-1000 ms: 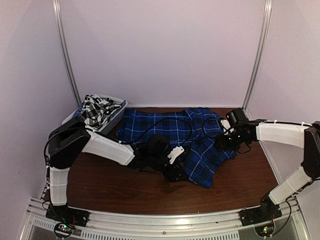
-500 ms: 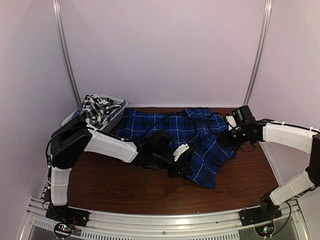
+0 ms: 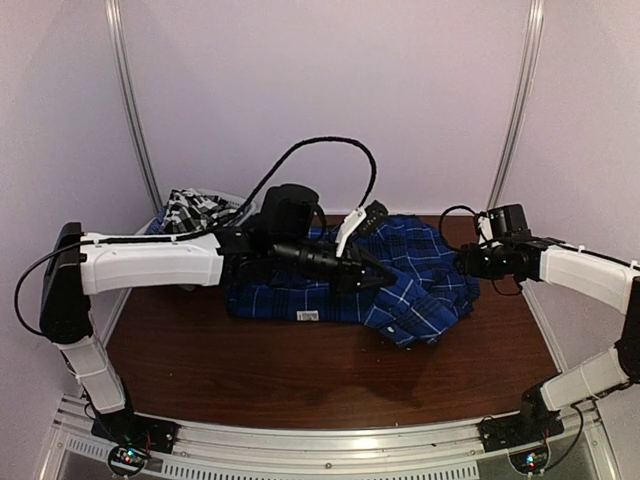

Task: Fold and stack the long sleeve shirts
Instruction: Pick up the sleeve from the center of the board, then adjust the sleeve at the center of the board.

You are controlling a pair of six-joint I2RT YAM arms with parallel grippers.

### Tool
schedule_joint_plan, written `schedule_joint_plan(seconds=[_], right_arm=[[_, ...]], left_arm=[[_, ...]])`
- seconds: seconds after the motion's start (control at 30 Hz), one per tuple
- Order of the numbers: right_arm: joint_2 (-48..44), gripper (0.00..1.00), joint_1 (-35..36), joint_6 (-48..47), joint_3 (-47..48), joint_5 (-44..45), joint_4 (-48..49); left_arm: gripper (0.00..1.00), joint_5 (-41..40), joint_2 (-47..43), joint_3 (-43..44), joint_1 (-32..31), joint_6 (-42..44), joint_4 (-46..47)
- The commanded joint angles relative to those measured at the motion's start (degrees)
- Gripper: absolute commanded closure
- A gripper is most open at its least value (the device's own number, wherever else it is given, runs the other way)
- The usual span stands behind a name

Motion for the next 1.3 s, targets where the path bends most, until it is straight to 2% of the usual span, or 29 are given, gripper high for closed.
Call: schedule_joint_plan(seconds=[0.0,0.23,0.4,0.83,1.13,1.27], right_arm=[[7.0,0.47,-3.0,2.5,1.7,-2.1,7.1],[20.7,0.46,-5.3,4.1,8.9,-9.6,11.9],[27.1,0.46,-5.5,4.9,12.5,-15.1,13.2],[30.1,0.47,-5.0,4.7,10.8,-14.2,14.4],[30.3,0.67,-2.2,4.3,9.6,-13.3,14.6],[30.4,0.79,-1.6,4.1,9.9,-13.6,14.5]], left_arm=[[1.00,-1.8,1.4,-3.7,0.3,0.6,-1.4],[1.00,-1.8,3.8,-5.8,0.2,-0.9,0.8],[1.00,-1.6,5.6,-6.7,0.2,-1.3,1.4],[1.00,-0.9,8.6,-5.8,0.2,-0.7,1.1],[1.00,-0.3,9.6,-5.6,0.3,-0.6,1.2],[1.00,-0.3,9.8,-5.6,0.2,-0.7,1.2]])
